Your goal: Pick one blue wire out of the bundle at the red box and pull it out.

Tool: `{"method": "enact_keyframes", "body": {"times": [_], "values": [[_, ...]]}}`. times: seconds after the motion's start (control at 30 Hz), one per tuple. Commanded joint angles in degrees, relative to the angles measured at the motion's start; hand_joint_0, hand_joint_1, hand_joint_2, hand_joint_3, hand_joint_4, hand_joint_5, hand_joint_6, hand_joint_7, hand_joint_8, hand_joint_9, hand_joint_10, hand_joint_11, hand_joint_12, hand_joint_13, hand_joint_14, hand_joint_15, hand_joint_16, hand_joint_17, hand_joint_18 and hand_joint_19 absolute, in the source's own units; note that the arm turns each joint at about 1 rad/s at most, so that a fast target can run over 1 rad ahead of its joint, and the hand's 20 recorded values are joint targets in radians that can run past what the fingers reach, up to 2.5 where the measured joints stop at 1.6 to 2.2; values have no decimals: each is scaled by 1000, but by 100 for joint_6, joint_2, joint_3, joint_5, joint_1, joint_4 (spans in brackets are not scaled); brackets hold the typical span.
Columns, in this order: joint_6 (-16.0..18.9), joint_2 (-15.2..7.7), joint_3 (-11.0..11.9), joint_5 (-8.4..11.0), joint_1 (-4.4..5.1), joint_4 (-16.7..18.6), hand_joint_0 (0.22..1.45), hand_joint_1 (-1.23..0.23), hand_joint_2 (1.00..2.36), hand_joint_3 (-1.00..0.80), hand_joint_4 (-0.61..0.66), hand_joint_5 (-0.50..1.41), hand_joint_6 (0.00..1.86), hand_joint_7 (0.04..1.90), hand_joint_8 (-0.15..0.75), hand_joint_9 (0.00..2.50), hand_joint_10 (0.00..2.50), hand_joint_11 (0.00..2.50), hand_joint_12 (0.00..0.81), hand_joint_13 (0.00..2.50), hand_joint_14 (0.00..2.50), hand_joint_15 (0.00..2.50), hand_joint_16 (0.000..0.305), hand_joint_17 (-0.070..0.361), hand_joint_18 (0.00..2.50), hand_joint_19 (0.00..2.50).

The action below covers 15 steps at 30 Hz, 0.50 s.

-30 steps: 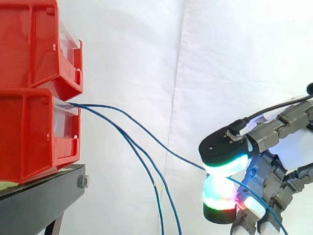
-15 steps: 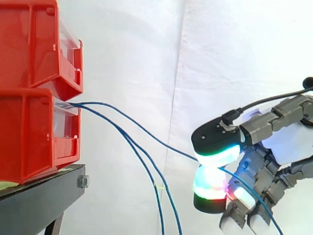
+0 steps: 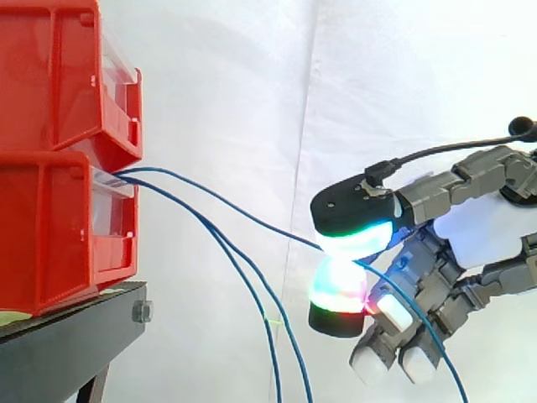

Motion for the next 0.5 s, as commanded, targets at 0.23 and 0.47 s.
{"method": "enact_keyframes", "body": {"times": [0.23,0.47], "values": [[0,0,-6,-3,0,10,595,-697,1011,18,252,-144,886,1153,436,980,16,802,527,802,12,376,70,158,862,482],[0,0,-6,-3,0,10,593,-696,1010,23,253,-144,887,1144,435,974,14,792,528,799,11,378,70,158,855,483]]}}
